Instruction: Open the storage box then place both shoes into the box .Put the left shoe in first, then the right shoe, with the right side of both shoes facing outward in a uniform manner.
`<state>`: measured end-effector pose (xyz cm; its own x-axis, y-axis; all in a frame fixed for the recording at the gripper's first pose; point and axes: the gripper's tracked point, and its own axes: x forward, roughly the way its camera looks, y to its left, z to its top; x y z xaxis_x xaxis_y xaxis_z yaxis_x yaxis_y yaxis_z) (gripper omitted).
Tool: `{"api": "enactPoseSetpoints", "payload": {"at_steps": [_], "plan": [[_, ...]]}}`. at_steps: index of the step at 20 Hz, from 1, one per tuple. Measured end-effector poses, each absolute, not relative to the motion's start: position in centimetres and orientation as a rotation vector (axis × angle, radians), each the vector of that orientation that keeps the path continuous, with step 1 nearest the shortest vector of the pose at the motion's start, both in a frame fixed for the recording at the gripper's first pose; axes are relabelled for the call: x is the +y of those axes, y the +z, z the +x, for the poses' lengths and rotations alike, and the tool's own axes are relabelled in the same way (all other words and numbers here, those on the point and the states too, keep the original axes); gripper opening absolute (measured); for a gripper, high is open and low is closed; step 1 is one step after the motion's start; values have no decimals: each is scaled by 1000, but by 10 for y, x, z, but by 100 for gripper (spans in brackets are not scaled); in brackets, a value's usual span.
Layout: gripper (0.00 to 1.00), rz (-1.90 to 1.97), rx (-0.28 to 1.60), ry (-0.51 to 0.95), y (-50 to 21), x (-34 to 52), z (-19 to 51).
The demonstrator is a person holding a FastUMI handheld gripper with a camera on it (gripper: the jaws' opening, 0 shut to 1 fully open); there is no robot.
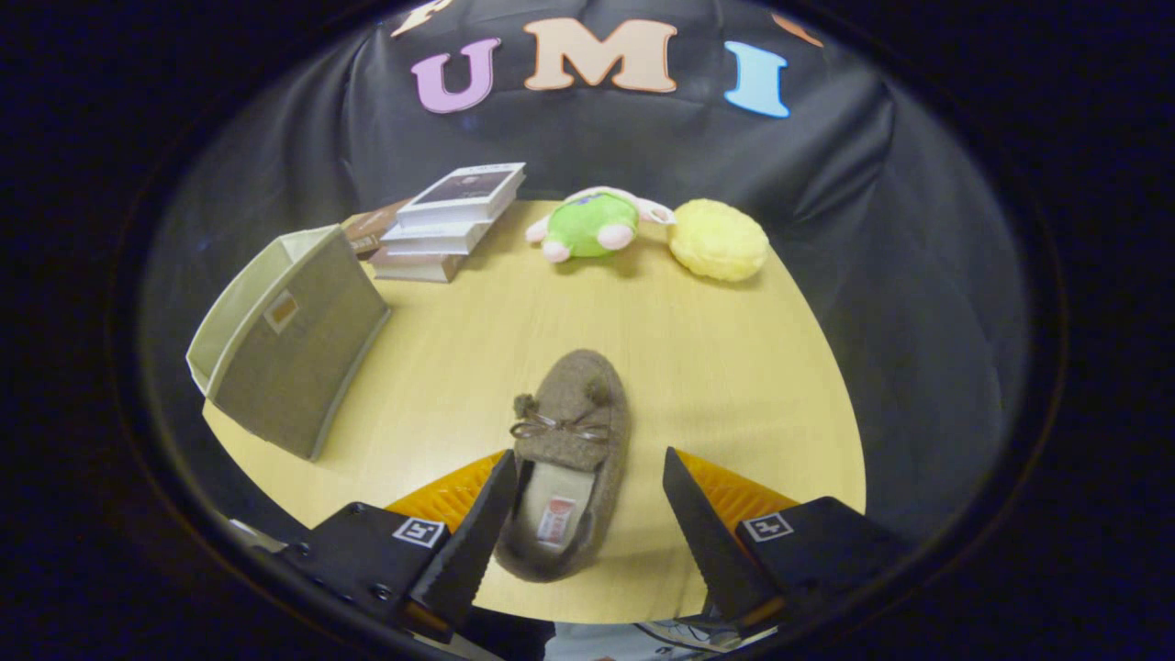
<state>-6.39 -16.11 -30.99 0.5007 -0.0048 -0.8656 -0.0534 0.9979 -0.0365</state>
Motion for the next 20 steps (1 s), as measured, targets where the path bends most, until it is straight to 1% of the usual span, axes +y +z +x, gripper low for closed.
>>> {"api": "enactPoseSetpoints", "payload": {"at_steps": [5, 10, 15, 17, 18, 20], "plan": [[99, -57, 1147, 73, -347, -169, -81], [89, -36, 1223, 82, -373, -170, -85], [57, 17, 1284, 94, -382, -160, -90], [44, 38, 1308, 72, -383, -159, -91], [38, 34, 1304, 28, -384, -166, -90], [25, 103, 1324, -11, -383, -168, -91]]}}
